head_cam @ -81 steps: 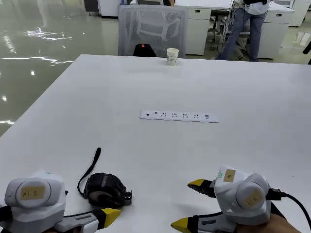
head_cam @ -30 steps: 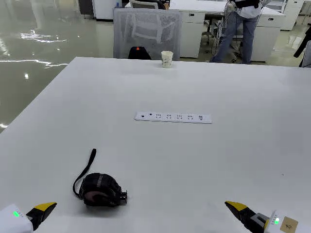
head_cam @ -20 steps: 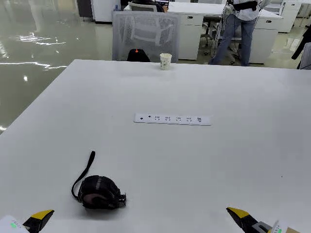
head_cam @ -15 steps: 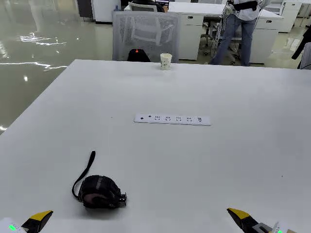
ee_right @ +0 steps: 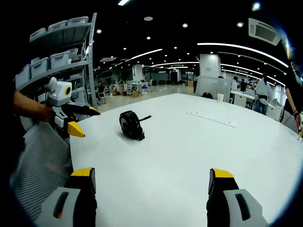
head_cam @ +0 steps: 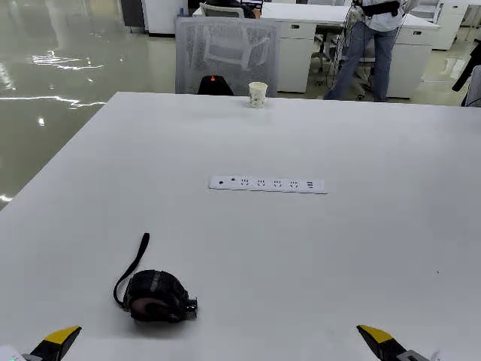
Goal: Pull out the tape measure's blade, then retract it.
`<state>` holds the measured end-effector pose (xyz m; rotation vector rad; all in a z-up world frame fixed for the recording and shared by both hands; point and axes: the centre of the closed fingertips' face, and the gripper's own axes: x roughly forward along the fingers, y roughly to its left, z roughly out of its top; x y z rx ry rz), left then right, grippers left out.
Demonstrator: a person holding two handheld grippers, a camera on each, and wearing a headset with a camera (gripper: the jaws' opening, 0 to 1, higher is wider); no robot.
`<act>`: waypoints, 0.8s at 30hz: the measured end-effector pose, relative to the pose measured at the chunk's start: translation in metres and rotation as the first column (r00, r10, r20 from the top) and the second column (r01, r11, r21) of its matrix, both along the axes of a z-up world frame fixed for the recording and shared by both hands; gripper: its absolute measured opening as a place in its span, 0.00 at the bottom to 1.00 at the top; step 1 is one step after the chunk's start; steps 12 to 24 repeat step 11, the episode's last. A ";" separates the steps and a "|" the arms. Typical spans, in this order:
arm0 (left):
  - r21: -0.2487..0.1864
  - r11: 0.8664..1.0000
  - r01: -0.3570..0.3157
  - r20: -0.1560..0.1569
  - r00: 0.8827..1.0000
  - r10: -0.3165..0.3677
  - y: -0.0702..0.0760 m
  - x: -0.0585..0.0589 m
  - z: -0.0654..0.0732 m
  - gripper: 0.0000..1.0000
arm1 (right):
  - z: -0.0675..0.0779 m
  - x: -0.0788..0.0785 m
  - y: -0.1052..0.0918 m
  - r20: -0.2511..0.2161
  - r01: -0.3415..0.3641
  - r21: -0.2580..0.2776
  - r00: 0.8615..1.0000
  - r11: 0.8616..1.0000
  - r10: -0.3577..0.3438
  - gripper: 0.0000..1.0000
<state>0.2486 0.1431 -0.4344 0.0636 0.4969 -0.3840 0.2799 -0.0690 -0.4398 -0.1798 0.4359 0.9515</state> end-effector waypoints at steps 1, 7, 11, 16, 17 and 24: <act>-0.001 1.000 0.000 -0.002 1.000 0.000 0.000 0.000 -0.001 0.99 | 0.000 0.000 0.000 0.002 0.005 0.001 1.000 1.000 -0.005 0.99; -0.002 1.000 0.005 -0.001 1.000 -0.005 0.000 -0.002 -0.001 0.99 | 0.001 -0.002 -0.002 0.005 0.017 0.003 1.000 1.000 -0.017 0.99; -0.005 1.000 0.007 0.001 1.000 -0.007 0.000 -0.003 -0.001 0.99 | 0.001 -0.002 -0.003 0.008 0.028 0.001 1.000 1.000 -0.028 0.99; -0.005 1.000 0.007 0.001 1.000 -0.007 0.000 -0.003 -0.001 0.99 | 0.001 -0.002 -0.003 0.008 0.028 0.001 1.000 1.000 -0.028 0.99; -0.005 1.000 0.007 0.001 1.000 -0.007 0.000 -0.003 -0.001 0.99 | 0.001 -0.002 -0.003 0.008 0.028 0.001 1.000 1.000 -0.028 0.99; -0.005 1.000 0.007 0.001 1.000 -0.007 0.000 -0.003 -0.001 0.99 | 0.001 -0.002 -0.003 0.008 0.028 0.001 1.000 1.000 -0.028 0.99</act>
